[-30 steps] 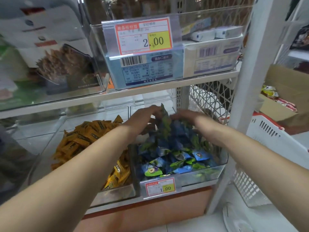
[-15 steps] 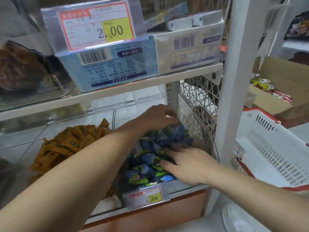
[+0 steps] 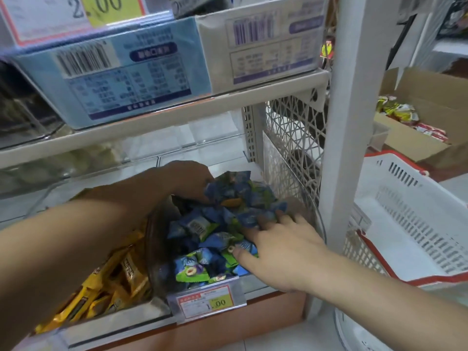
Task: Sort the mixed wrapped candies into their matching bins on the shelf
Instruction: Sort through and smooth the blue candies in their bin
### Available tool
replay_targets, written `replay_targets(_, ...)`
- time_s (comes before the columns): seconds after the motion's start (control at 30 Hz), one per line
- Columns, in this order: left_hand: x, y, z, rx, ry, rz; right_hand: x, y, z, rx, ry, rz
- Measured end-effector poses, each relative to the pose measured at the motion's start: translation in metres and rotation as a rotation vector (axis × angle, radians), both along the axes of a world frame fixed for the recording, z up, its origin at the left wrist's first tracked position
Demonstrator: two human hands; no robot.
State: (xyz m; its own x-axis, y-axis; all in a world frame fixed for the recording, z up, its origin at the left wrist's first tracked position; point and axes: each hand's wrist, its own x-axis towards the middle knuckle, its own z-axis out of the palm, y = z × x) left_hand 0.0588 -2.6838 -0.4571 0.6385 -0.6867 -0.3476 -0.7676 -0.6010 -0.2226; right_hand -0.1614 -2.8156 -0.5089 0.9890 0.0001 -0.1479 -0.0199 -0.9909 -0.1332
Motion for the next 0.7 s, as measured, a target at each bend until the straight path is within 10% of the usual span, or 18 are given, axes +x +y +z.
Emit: replay_targets(0.7, -0.006, -0.052, -0.050, -0.166, 0.169, 0.084, 0.006, -0.001, -0.003, 0.090, -0.032, -0.022)
